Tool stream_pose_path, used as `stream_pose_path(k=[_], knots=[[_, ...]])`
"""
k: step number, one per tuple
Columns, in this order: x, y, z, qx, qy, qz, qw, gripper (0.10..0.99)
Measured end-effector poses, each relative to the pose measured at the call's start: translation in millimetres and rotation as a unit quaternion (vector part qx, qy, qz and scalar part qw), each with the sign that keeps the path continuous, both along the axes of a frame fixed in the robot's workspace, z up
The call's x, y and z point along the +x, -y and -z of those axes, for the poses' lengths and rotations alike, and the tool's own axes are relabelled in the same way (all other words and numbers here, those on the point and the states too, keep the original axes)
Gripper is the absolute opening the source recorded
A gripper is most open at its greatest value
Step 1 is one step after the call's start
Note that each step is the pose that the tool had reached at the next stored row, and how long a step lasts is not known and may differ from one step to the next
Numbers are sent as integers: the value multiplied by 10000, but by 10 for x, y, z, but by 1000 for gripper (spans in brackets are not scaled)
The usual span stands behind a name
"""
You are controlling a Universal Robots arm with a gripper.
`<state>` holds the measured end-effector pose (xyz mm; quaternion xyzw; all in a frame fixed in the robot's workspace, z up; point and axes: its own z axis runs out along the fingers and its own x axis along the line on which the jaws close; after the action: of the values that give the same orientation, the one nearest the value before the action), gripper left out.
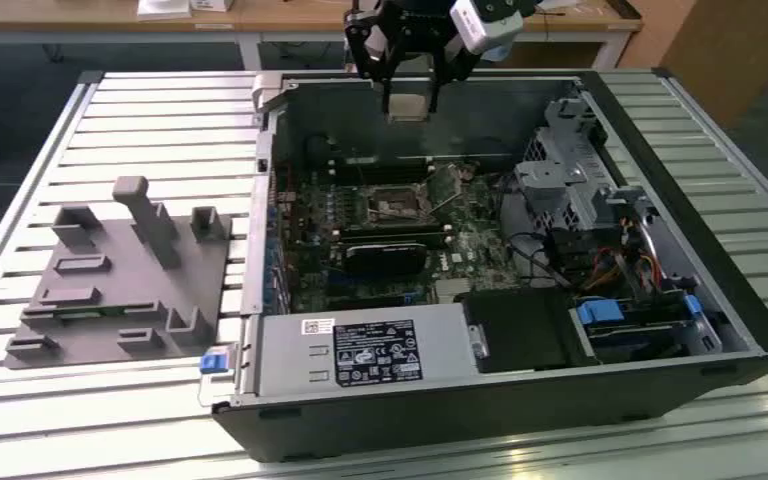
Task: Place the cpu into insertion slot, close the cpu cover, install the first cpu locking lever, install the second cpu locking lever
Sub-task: 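Place the cpu into insertion slot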
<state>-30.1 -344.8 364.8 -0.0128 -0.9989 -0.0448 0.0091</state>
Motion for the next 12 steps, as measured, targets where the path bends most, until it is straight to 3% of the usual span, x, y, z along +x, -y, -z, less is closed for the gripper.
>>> stream_pose_path(k=[12], knots=[[0, 0, 1, 0, 0, 151, 9999, 537]])
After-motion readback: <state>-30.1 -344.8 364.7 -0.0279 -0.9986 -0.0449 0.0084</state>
